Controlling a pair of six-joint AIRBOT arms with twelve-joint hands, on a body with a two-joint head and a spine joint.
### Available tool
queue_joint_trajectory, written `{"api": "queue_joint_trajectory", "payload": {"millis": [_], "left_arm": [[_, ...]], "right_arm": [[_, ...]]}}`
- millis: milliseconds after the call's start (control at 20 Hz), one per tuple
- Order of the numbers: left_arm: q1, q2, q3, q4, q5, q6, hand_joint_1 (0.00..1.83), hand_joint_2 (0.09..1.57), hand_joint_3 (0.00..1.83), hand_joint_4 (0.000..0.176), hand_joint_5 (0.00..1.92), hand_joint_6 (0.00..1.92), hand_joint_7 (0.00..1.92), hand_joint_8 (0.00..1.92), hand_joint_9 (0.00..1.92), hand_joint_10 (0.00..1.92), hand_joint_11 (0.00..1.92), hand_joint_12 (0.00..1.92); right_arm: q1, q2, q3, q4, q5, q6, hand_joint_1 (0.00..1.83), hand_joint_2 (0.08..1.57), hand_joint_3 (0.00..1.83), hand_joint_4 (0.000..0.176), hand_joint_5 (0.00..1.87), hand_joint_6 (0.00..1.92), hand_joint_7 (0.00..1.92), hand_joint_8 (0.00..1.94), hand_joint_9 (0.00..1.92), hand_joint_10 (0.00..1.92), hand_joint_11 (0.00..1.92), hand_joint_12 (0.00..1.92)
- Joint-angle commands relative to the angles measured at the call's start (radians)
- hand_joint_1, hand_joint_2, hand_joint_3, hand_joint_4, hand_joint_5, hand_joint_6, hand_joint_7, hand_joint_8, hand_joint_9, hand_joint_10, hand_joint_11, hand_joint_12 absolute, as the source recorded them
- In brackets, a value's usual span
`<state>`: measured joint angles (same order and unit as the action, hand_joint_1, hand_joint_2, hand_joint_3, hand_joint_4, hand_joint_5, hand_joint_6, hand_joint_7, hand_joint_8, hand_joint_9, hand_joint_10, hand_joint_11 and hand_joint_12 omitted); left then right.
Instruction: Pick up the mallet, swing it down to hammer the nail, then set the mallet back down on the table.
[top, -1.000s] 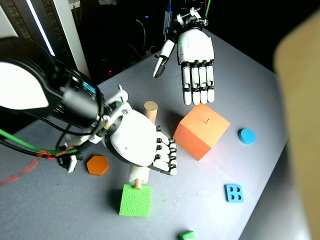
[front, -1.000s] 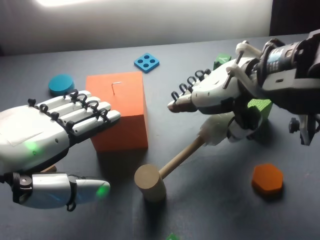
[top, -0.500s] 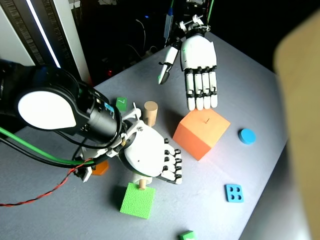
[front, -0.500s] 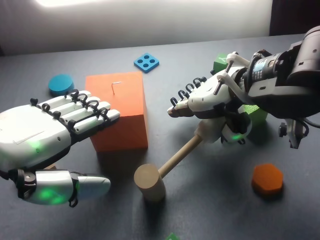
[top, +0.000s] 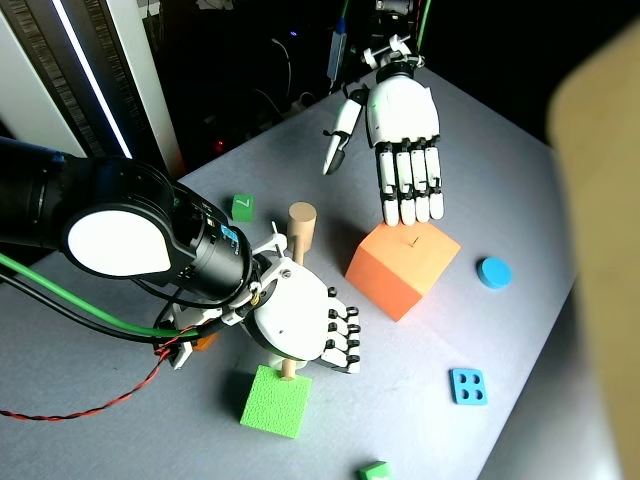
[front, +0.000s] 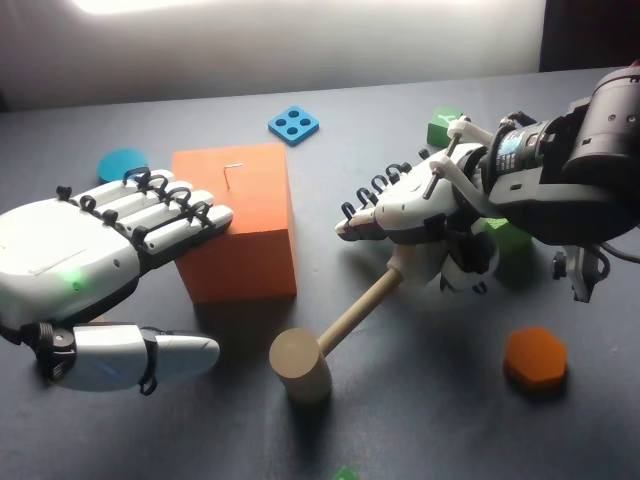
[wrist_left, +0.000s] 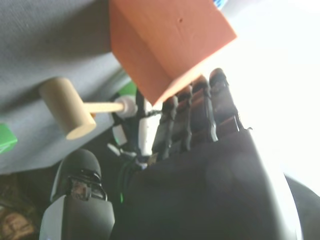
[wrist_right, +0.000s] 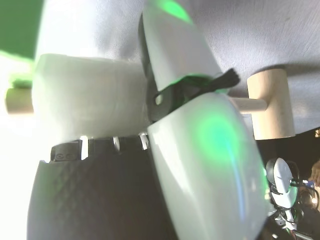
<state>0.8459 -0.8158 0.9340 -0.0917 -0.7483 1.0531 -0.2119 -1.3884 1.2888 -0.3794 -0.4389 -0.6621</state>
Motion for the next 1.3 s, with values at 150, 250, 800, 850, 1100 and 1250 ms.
{"api": "queue_joint_trajectory", "payload": {"millis": [150, 250, 800, 850, 1100, 1250], "left_arm": [[-0.01, -0.013, 0.01, -0.018, -0.113, 0.001, 0.0, 1.18, 0.01, 0.0, 0.01, 0.0, 0.0, 0.0, 0.0, 0.0, 0.0, 0.0], [-0.01, -0.018, 0.012, -0.021, -0.113, -0.001, 0.0, 1.18, 0.01, 0.0, 0.0, 0.0, 0.0, 0.0, 0.0, 0.0, 0.0, 0.0], [0.012, -0.022, 0.008, -0.031, -0.113, -0.033, 0.0, 1.18, 0.0, 0.0, 0.01, 0.0, 0.0, 0.0, 0.0, 0.0, 0.0, 0.0], [0.013, -0.023, 0.008, -0.031, -0.113, -0.035, 0.0, 1.18, 0.0, 0.0, 0.0, 0.0, 0.0, 0.0, 0.0, 0.0, 0.0, 0.0], [0.018, -0.024, 0.007, -0.031, -0.113, -0.039, 0.0, 1.18, 0.0, 0.0, 0.02, 0.0, 0.0, 0.0, 0.0, 0.0, 0.0, 0.0], [0.019, -0.024, 0.007, -0.03, -0.113, -0.039, 0.0, 1.18, 0.0, 0.0, 0.01, 0.0, 0.0, 0.0, 0.0, 0.0, 0.0, 0.0]], "right_arm": [[-0.016, 0.0, 0.005, -0.016, 0.067, -0.008, 1.41, 1.05, 0.0, 0.0, 0.0, 0.0, 0.0, 0.0, 0.0, 0.0, 0.0, 0.0], [-0.018, -0.001, 0.006, -0.016, 0.067, -0.007, 1.42, 1.03, 0.0, 0.0, 0.0, 0.0, 0.0, 0.0, 0.0, 0.0, 0.0, 0.0], [-0.021, 0.004, 0.002, -0.016, 0.078, -0.004, 1.41, 1.02, 0.0, 0.0, 0.0, 0.0, 0.0, 0.0, 0.0, 0.0, 0.0, 0.0], [-0.018, 0.006, -0.001, -0.016, 0.082, -0.004, 1.41, 1.03, 0.0, 0.0, 0.0, 0.0, 0.0, 0.0, 0.0, 0.0, 0.0, 0.0], [-0.007, 0.016, -0.028, -0.016, 0.09, -0.005, 1.36, 1.03, 0.0, 0.0, 0.0, 0.0, 0.0, 0.0, 0.0, 0.0, 0.01, 0.0], [-0.006, 0.018, -0.028, -0.016, 0.09, -0.005, 1.35, 1.03, 0.0, 0.0, 0.0, 0.0, 0.0, 0.0, 0.0, 0.0, 0.03, 0.01]]}}
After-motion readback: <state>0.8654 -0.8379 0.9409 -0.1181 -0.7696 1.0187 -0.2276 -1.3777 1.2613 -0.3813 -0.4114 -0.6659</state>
